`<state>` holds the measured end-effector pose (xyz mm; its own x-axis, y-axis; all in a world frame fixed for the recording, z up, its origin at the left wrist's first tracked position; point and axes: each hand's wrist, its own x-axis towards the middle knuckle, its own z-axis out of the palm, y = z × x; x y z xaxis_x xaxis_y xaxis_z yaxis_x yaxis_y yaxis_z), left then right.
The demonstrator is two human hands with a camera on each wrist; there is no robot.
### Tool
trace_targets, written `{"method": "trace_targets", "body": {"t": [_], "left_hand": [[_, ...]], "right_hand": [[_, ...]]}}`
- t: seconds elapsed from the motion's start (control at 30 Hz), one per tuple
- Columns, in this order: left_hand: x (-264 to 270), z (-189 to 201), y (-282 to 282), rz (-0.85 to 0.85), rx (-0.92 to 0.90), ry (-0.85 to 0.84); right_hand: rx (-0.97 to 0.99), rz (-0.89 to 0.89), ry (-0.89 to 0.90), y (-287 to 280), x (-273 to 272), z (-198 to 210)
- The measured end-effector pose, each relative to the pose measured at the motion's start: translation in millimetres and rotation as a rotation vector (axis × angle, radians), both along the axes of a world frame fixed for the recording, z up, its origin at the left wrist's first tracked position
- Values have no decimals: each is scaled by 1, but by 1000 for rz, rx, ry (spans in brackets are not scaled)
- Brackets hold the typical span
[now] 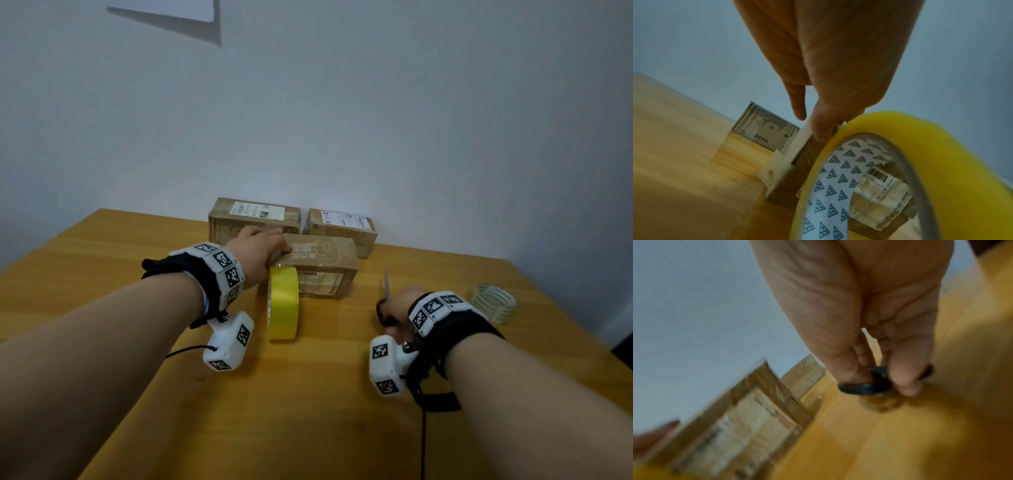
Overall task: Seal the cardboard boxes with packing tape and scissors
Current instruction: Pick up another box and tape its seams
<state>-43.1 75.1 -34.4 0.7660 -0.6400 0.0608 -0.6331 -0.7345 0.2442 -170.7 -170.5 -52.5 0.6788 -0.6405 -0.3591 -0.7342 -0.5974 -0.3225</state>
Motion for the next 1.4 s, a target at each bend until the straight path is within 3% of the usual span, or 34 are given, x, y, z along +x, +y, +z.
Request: {"method": "trace_targets", "body": {"t": [0.07, 0.13, 0.23, 0.33, 0.43, 0.6, 0.73, 0.97, 1.2, 1.4], "left_hand": [[3, 3, 2, 48, 21, -37], [7, 4, 2, 95, -25, 31], [11, 1, -1, 101, -156, 150], [13, -2, 3, 72, -265, 209], [16, -4, 9, 14, -220, 150], [19, -5, 14, 163, -303, 262], [12, 5, 15, 314, -521, 685], [10, 1, 13, 349, -631, 1063], [2, -5, 8, 313, -655, 1118], [-7, -18, 7, 294, -723, 1279]], "right_hand": [[-93, -56, -240, 5, 7, 13], [-24, 8, -583, 21, 19, 27], [107, 195, -766, 56, 39, 44], [93, 431, -760, 83, 68, 52], [157, 567, -650, 94, 90, 45], [173, 583, -547, 87, 105, 30], [140, 593, -521, 87, 110, 28], [204, 587, -536, 85, 115, 26], [233, 585, -535, 84, 118, 28], [161, 624, -488, 86, 119, 35]]}}
